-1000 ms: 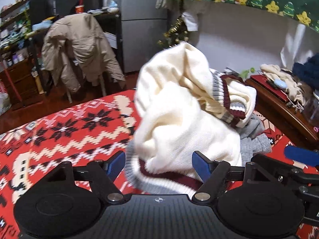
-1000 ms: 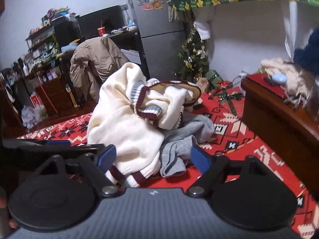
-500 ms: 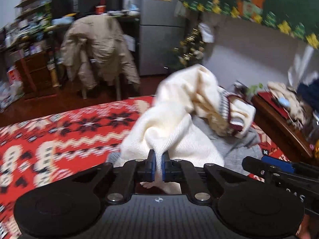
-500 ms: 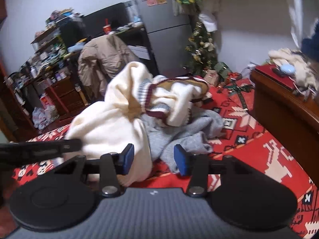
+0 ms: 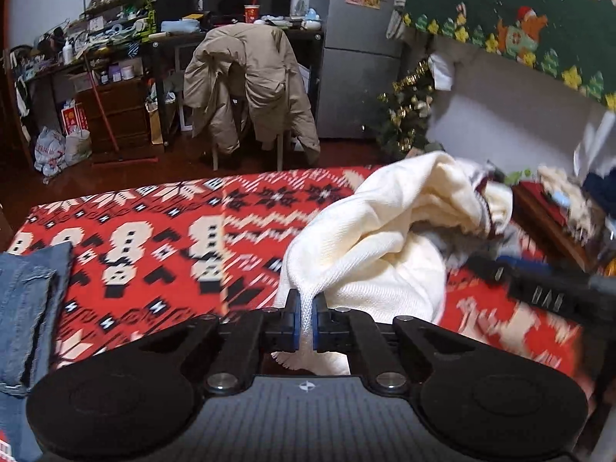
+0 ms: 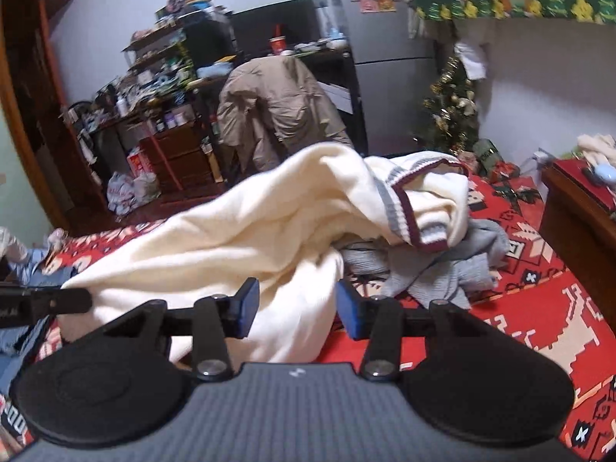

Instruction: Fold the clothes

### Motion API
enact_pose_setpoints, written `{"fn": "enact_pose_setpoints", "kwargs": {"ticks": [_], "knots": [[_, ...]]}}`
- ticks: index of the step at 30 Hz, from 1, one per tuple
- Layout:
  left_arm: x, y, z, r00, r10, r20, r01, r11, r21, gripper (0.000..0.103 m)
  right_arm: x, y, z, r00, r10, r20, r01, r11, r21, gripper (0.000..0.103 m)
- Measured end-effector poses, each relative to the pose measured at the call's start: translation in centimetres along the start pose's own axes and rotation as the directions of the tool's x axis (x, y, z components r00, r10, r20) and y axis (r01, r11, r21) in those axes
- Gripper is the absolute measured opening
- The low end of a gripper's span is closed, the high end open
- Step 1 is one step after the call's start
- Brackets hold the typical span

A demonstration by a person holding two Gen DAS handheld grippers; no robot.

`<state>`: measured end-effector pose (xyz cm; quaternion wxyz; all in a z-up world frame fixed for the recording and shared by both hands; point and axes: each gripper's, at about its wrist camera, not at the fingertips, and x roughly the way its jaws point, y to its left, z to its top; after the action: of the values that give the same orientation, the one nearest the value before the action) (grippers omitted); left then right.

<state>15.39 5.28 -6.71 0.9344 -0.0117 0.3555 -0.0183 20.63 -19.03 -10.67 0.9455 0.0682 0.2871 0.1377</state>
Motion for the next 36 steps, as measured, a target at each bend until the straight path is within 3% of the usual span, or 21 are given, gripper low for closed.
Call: {"fn": "enact_pose_setpoints", "kwargs": {"ticks": [6,9,14,21,25,27,29,34,36], "knots": [[3.4,2.7,-2.5,0.994,-0.102,-0.035,0.097,0.988,-0.119,0.011,1.2,-0.8,-0.7,0.997,-0.013,-0.075,0.018,0.997,0.069,0.049],[4.0,3.2,-2.4,0.987,-0.159,-0.018,0.155,0.98,-0.125,0.026,2.2,-1.3,-1.4,0.992,-0.02,-0.121,0.031,0.996,0.085,0.053],[5.1,3.3,-2.5,0.985,-0.171,-0.007,0.169,0.979,-0.113,0.034,4.7,-0.7,-3.0,0.979,-0.033,-0.202,0.044,0.998,0.049,0.059],[5.5,5.0,-2.6,0.979,-0.203,-0.026,0.194,0.961,-0.198,0.035,3.6,1.2,-2.8,0.984,-0.087,-0.157,0.081,0.996,-0.042,0.059],[5.4,5.6,-2.3,0.977,-0.211,-0.019,0.2,0.95,-0.238,0.035,1.5,2.7,-1.7,0.993,-0.023,-0.116,0.018,0.999,-0.04,0.057],[5.5,5.9,-2.3,0.975,-0.219,-0.023,0.205,0.943,-0.261,0.035,1.1,3.2,-1.7,0.99,0.035,-0.14,-0.034,0.999,0.005,0.056],[5.6,6.1,-2.3,0.973,-0.228,-0.025,0.212,0.937,-0.277,0.035,1.0,3.6,-1.9,0.98,0.095,-0.174,-0.085,0.994,0.064,0.045],[5.7,6.3,-2.3,0.971,-0.239,-0.024,0.222,0.931,-0.29,0.035,2.0,4.7,-2.6,0.967,0.143,-0.212,-0.116,0.984,0.134,0.042],[5.7,6.3,-2.3,0.969,-0.246,-0.021,0.229,0.929,-0.289,0.035,2.0,5.0,-2.5,0.968,0.157,-0.196,-0.132,0.982,0.135,0.018]]}}
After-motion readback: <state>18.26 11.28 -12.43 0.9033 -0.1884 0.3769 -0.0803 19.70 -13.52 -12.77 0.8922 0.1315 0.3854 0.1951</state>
